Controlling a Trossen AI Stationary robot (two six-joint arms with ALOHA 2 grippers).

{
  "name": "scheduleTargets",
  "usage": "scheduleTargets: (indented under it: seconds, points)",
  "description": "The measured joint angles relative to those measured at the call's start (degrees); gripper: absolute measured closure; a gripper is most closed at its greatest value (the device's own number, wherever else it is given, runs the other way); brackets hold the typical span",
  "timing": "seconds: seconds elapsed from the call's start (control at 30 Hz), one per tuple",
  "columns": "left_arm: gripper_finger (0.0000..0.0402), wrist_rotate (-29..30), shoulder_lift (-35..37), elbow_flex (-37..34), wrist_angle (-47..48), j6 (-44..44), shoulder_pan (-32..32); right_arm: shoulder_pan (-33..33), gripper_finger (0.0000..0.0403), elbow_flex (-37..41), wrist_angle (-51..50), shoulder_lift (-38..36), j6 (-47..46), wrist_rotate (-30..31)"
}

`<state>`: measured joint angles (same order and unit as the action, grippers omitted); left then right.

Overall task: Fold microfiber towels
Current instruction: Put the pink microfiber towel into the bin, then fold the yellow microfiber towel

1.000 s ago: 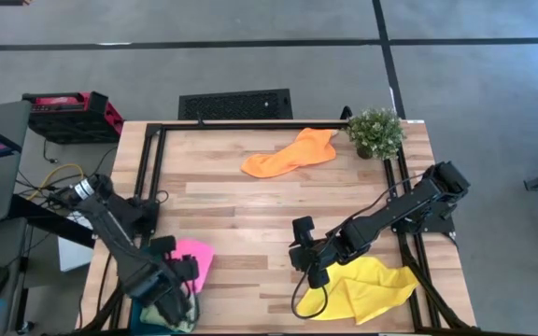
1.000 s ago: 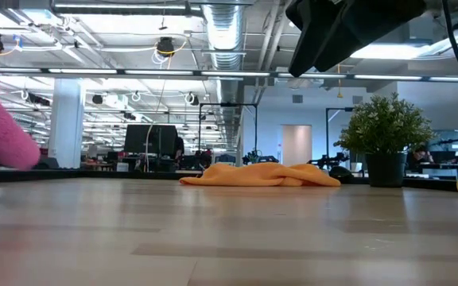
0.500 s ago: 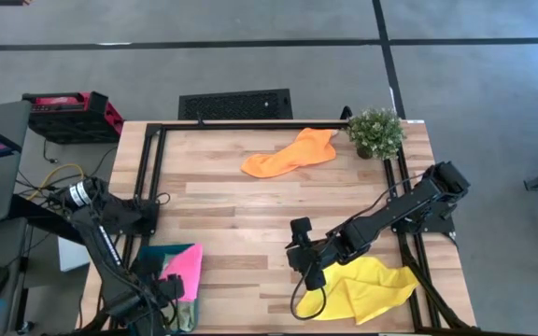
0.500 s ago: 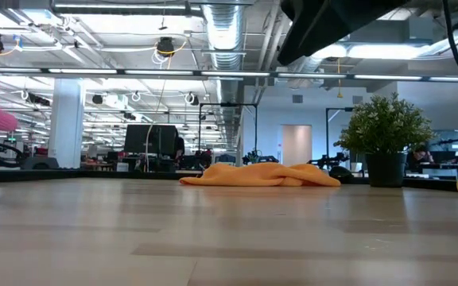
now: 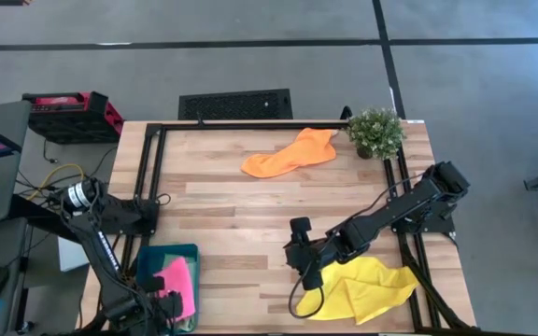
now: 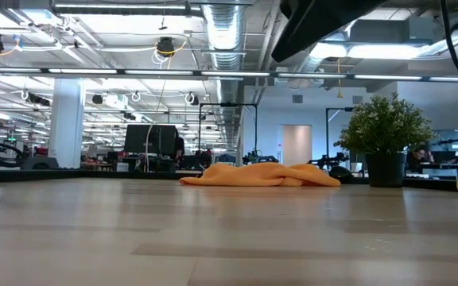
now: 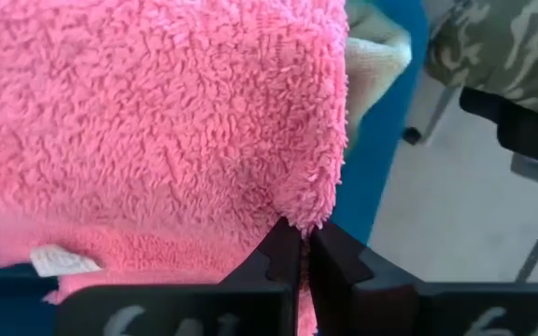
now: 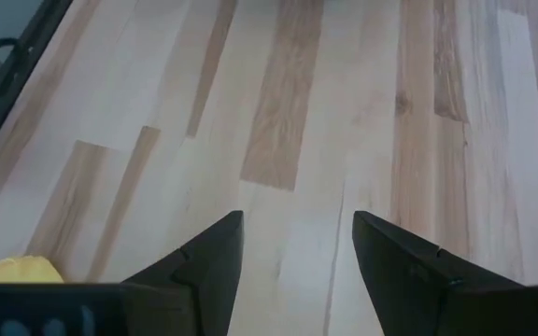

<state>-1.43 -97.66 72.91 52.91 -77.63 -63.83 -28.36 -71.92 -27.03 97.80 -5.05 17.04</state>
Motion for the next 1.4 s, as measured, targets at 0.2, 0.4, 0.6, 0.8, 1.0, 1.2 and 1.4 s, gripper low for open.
scheduleTargets:
  seconds: [0.2,0.4,0.6,0.8,1.0,1.2,1.4]
  points:
    - [0.0396,0.77,-0.05,-0.85,0.60,-1.65,0.02,0.00,0.0177,0.00,0.16,0.00,-0.12,0.00]
    - [0.0376,1.46,-0.05,-0.86,0.11,-3.03,0.04,0.00,0.0177,0.00,0.27,0.00,-0.08,0.00]
    - [0.0344,1.26,-0.05,-0.86,0.26,-2.48,0.04,0.00,0.0177,0.00,0.27,0.00,-0.05,-0.42]
    - [0.0290,-0.20,-0.05,-0.86,0.76,-2.54,0.06,0.00,0.0177,0.00,0.27,0.00,0.41,-0.64]
    - [0.0248,-2.44,-0.07,-0.86,2.57,-1.16,0.07,0.00,0.0177,0.00,0.37,0.00,0.53,-5.65]
    - [0.0242,-3.09,-0.07,-0.47,3.53,0.79,0.10,0.00,0.0177,0.00,0.36,0.00,0.92,-8.02]
    - [0.0242,-2.06,0.21,3.39,8.61,2.22,0.06,0.00,0.0177,0.00,0.31,0.00,1.02,-8.02]
